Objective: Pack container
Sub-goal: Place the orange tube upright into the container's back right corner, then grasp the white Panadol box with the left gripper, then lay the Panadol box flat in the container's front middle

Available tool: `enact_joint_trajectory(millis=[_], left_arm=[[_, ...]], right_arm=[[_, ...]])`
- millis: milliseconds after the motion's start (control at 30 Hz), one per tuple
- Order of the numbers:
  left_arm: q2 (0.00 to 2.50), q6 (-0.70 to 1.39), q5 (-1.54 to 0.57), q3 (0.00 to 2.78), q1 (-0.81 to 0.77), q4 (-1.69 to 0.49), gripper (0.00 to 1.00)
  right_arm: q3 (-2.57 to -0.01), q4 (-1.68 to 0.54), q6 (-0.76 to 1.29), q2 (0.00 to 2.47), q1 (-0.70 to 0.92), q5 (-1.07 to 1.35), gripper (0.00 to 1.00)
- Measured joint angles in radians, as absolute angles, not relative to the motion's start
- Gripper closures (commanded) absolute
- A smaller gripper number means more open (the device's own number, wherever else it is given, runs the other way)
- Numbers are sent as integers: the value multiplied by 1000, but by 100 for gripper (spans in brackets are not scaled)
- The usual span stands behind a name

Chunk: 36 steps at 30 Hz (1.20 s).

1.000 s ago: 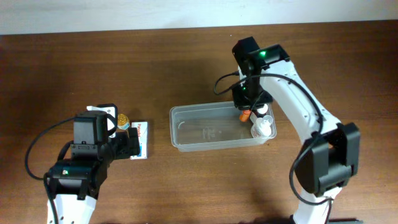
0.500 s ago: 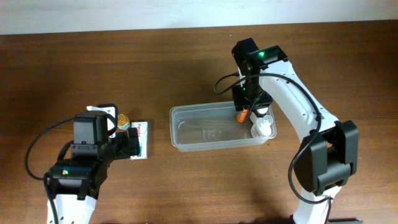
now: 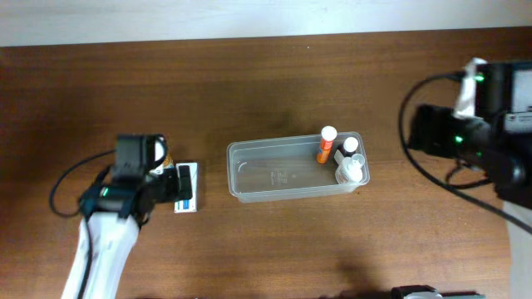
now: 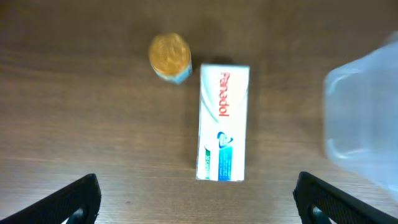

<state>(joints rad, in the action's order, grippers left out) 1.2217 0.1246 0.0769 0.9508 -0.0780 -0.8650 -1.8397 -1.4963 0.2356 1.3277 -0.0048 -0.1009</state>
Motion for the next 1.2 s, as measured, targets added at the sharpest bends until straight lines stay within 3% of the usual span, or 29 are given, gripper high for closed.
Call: enact_joint_trajectory(millis=[167, 433, 500, 533, 633, 733, 1067, 1200], left_arm=[[1491, 129, 51, 952, -78, -759, 0], [1766, 133, 19, 976, -78, -681, 1], [1777, 133, 22, 987, -78, -688, 11], [1778, 133, 23, 988, -78, -688, 25], [1779, 136, 24, 990, -77, -686, 50], [1779, 136, 24, 990, -77, -685, 57], [1753, 139, 11, 1002, -102, -752, 59], [1601, 131, 9, 1071, -193, -787, 58]], right_arm=[[-1797, -1515, 236, 1397, -99, -81, 10], [-1779, -1513, 234, 1407, -106, -63, 10], [-1779, -1513, 233, 1407, -106, -63, 10], [-1779, -1512, 233, 1407, -106, -62, 10], [-1779, -1512, 233, 1408, -106, -62, 10], [-1779, -1512, 233, 1410, -106, -62, 10], [-1779, -1513, 233, 1411, -106, -62, 10], [-1779, -1512, 231, 1411, -106, -62, 10]])
